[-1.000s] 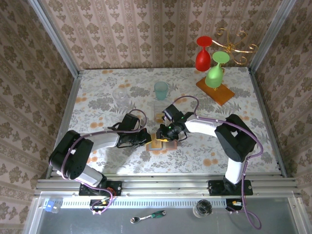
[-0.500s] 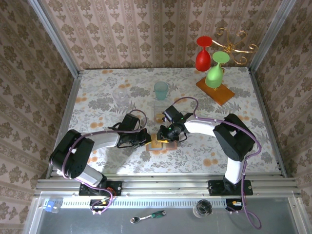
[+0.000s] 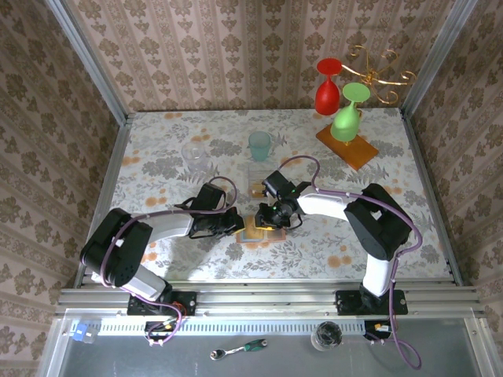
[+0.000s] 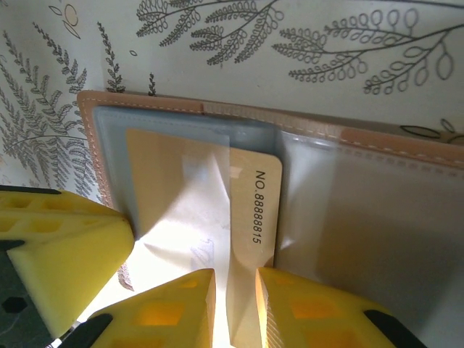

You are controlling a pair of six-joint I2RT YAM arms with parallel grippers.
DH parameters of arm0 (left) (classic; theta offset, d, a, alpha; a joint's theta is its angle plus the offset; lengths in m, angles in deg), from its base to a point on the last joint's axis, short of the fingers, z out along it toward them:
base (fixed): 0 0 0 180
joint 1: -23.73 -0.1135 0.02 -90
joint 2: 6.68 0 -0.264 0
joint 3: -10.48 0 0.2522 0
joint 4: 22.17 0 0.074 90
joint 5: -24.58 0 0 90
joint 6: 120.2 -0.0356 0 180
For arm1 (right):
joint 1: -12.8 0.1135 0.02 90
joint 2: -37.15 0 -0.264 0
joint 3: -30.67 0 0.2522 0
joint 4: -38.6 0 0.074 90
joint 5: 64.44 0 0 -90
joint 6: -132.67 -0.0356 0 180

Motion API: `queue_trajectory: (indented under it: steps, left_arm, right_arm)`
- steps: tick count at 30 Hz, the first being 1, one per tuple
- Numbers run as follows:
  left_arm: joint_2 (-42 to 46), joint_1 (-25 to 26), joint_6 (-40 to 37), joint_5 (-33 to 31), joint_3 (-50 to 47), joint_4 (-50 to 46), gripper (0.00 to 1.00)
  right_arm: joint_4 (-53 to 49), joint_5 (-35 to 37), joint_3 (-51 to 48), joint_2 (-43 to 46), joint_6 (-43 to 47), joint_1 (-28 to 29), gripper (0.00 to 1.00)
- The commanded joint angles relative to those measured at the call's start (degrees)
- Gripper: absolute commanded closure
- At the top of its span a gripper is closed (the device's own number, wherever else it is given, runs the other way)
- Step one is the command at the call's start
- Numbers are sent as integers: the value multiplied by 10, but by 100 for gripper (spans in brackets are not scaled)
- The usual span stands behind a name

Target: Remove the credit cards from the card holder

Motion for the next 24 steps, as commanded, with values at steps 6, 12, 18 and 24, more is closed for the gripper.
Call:
queue_trajectory:
  steps: [6,12,18,24]
  left_arm:
    - [-11,0,-12,-6,9,-21,100]
    - [-11,0,-16,-6,17,-30,100]
    - [-10,0,-19,-6,24,-39,100]
    - [2,-1,-24,-5,38,-55,100]
  right_arm:
    - [-35,33,3,25,12,2,75]
    - [-37,37,-1,32,13,2,75]
    - [-41,42,1,35,19,2,75]
    - [-42,39,2,51,20,2,75]
